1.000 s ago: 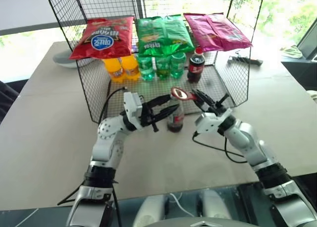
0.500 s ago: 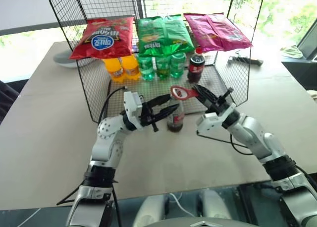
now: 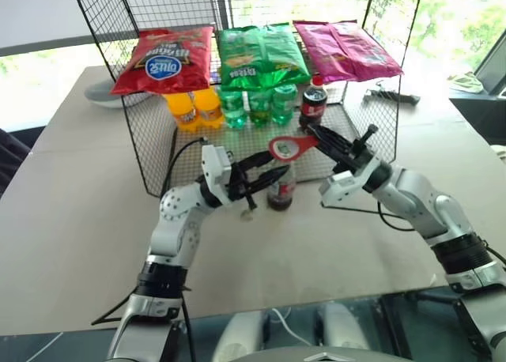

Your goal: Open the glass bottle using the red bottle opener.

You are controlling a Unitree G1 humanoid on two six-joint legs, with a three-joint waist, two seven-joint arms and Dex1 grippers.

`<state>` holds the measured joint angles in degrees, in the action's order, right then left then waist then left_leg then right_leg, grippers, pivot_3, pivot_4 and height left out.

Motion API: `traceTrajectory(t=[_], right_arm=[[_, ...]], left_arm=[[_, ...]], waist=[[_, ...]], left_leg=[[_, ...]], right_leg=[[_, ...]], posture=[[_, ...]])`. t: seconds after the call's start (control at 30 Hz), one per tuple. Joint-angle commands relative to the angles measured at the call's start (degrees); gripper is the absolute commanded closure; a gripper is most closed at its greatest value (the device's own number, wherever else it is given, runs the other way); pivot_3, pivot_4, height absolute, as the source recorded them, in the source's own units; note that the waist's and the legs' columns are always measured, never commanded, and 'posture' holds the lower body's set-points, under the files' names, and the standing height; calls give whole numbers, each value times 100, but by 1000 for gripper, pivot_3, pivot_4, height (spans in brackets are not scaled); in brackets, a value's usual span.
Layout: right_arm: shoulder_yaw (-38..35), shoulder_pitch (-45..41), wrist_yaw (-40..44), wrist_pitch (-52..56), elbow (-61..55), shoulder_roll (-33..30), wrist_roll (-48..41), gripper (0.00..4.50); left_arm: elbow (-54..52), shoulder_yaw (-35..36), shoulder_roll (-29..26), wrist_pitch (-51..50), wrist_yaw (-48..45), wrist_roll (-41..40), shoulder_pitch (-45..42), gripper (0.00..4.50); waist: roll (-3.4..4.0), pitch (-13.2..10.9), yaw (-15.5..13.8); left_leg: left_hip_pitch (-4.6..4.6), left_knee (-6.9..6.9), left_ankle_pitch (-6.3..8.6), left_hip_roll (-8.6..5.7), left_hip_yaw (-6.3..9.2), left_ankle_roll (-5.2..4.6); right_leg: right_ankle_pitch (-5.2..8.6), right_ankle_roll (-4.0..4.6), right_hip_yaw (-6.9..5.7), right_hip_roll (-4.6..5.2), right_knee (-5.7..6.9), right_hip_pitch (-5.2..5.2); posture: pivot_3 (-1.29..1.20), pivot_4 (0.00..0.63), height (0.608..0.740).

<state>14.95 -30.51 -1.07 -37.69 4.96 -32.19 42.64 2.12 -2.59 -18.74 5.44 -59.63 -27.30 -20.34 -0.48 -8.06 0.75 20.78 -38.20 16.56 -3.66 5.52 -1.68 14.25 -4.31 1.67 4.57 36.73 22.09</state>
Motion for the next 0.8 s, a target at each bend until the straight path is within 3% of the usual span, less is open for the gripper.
traceTrajectory(t=[0.03, 0.3, 0.57, 0.73, 0.77, 0.8], right_arm=[[-228, -121, -49, 25, -230, 41, -236, 4500], [-430, 108, -62, 77, -150, 387, -983, 4500], [-229, 515, 958, 339, 43, 926, -2688, 4500], [-298, 693, 1275, 565, -12, 1158, -3072, 4500], [-304, 715, 1307, 582, -14, 1176, -3099, 4500], [-324, 742, 1319, 609, -15, 1209, -3133, 4500]], left_arm=[[177, -97, -61, -111, 91, 266, 105, 3247], [122, -40, -92, -118, 82, 210, 170, 3247], [178, 36, -111, -67, 131, 243, 121, 3247], [163, 68, -123, -70, 138, 217, 127, 3247], [159, 74, -124, -70, 145, 216, 129, 2343], [158, 79, -130, -65, 153, 219, 131, 2000]], waist=[[0, 0, 0], [0, -1, -1], [2, -2, 5], [5, -5, 6], [6, -5, 8], [7, -10, 10]], left_leg=[[1, 0, 0, 0, 0, 0], [0, 2, 0, 1, 0, 0], [0, 4, 1, 5, 2, -1], [0, 5, 1, 5, 1, -2], [0, 4, 1, 5, 1, -2], [-1, 5, 2, 4, 1, -3]], right_leg=[[0, 0, 0, 0, -1, 0], [0, 0, 0, 0, -2, 0], [0, 0, -1, 0, -3, 0], [0, 0, 0, 0, -3, 0], [0, 0, 0, 0, -3, 0], [0, 0, 0, -1, -3, 0]], posture=[[0, 150, 740], [0, 150, 740], [0, 150, 740], [0, 150, 740], [0, 150, 740], [0, 150, 740]])
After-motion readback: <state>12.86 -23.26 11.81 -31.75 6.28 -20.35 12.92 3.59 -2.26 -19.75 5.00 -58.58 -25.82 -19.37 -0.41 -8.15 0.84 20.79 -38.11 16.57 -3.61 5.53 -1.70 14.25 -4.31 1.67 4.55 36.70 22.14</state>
